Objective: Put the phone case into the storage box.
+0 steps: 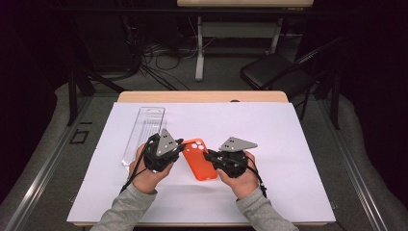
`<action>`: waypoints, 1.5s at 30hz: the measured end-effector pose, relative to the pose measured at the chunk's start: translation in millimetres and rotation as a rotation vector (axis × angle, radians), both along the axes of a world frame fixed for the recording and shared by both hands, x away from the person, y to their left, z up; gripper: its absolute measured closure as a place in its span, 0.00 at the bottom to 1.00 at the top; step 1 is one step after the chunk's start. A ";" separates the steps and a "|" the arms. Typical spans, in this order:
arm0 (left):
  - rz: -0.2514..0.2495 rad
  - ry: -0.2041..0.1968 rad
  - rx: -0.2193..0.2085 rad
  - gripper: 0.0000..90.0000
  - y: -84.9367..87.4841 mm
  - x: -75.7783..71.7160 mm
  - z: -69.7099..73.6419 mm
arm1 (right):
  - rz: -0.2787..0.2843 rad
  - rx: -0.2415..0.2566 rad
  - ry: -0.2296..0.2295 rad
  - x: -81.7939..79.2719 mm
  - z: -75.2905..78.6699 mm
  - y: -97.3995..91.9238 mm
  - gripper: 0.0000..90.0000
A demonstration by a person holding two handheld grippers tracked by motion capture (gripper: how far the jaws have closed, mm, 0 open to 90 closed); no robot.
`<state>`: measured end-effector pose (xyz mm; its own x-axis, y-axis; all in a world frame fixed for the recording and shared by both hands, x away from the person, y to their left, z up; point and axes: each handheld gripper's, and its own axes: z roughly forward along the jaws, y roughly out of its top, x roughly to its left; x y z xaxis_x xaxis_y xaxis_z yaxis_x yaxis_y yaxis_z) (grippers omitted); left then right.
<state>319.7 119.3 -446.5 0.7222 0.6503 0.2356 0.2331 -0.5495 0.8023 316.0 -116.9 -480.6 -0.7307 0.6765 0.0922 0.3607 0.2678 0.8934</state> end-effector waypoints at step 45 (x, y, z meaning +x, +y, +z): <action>0.009 -0.001 0.008 0.90 2.1 0.3 2.2 | 0.030 0.045 0.013 1.8 -1.6 1.3 0.75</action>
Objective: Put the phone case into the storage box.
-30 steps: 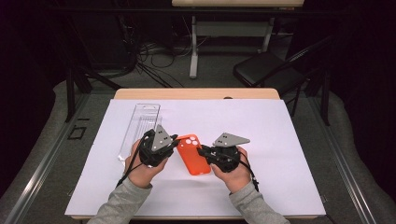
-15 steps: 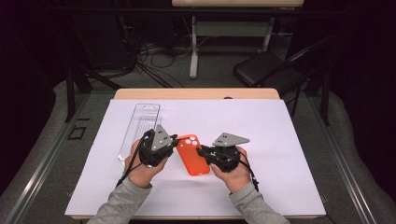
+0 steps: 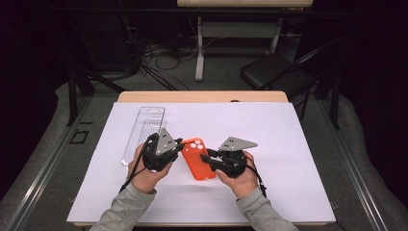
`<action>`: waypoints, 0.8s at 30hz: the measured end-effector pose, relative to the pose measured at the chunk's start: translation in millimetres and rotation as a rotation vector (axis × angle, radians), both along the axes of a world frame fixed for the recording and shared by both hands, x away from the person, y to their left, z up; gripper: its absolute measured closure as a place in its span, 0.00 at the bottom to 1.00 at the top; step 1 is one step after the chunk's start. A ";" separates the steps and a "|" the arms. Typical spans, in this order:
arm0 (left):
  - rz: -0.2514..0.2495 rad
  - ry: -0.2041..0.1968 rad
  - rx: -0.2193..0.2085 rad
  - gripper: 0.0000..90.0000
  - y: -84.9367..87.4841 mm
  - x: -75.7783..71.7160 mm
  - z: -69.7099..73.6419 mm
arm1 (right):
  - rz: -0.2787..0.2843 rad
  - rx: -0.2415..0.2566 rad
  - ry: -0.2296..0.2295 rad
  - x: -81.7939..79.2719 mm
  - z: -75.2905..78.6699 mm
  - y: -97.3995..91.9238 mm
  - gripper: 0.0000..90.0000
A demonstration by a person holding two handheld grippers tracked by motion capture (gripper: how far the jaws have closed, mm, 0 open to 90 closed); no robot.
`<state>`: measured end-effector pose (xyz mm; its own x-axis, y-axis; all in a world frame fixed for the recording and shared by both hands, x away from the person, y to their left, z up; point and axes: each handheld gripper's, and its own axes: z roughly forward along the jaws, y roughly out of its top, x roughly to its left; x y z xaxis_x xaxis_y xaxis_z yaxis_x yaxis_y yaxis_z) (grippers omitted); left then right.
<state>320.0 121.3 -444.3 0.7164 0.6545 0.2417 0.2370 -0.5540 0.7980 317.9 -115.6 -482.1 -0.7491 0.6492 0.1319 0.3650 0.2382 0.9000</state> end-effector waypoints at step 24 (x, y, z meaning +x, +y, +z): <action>0.038 0.001 -0.011 0.90 15.2 8.5 1.1 | -0.023 0.046 -0.118 9.3 10.5 -20.1 0.51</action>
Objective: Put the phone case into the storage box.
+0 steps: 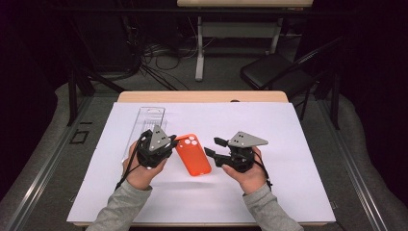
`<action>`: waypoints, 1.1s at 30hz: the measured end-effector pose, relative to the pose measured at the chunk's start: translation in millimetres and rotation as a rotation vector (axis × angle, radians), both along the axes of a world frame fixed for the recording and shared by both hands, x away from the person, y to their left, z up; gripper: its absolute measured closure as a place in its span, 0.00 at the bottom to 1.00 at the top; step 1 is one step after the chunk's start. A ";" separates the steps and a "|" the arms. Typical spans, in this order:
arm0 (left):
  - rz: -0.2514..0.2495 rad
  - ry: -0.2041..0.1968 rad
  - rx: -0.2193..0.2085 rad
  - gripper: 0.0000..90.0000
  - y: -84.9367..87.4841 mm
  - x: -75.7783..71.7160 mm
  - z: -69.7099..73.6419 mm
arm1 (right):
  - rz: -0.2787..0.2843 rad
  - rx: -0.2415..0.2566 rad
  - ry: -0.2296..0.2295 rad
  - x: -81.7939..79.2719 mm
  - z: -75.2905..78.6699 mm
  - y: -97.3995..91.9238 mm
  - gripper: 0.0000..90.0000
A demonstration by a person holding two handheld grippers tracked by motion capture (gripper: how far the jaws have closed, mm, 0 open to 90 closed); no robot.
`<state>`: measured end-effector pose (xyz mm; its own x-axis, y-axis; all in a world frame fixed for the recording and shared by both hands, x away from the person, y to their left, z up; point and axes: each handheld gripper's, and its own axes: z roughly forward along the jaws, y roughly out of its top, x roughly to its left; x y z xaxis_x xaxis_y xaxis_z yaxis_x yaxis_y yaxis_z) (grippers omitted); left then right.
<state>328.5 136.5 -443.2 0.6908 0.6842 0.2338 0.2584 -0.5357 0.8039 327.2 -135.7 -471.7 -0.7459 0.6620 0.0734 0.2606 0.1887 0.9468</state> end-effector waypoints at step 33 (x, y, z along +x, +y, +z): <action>-0.012 -0.030 -0.020 0.90 8.0 2.2 0.1 | -0.228 -0.066 0.027 -19.1 -16.1 -92.7 0.16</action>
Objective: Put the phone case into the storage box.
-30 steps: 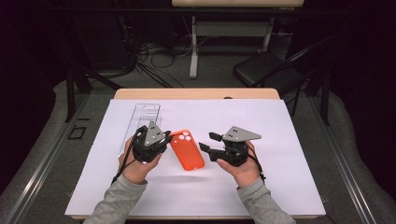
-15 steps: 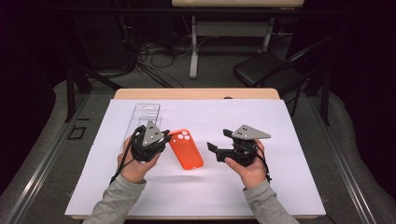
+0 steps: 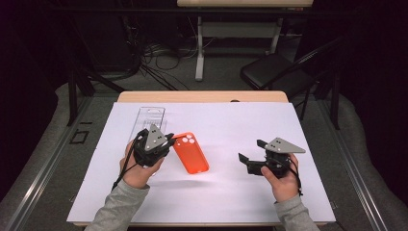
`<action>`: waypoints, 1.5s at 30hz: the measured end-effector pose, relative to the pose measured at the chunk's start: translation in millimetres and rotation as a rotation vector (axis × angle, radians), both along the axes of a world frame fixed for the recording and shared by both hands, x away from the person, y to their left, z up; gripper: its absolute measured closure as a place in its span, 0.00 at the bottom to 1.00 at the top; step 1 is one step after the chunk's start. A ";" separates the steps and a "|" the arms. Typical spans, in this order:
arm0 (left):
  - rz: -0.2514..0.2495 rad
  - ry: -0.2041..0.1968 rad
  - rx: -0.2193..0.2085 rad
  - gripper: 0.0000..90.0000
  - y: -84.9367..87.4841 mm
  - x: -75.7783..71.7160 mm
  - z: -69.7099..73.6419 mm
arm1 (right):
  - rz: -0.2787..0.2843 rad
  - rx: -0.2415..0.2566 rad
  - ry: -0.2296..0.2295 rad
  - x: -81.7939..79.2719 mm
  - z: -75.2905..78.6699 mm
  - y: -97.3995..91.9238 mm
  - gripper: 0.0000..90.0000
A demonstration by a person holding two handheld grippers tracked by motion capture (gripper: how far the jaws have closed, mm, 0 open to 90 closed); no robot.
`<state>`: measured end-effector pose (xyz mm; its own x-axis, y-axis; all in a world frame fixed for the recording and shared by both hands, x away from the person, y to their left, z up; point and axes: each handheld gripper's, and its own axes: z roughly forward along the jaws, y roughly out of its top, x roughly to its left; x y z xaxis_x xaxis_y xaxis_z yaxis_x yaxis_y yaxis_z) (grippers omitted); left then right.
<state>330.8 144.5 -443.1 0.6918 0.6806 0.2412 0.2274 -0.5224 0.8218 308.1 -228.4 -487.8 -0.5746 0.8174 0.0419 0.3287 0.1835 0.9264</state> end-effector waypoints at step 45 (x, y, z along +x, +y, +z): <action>0.023 0.017 -0.009 0.90 63.1 46.8 57.2 | -0.125 -0.020 0.007 -17.2 -31.6 -45.0 0.17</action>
<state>377.5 207.6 -385.9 0.6798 0.6986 0.2233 0.2535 -0.5095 0.8223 290.9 -273.4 -519.4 -0.4677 0.8834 0.0288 0.3568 0.1589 0.9206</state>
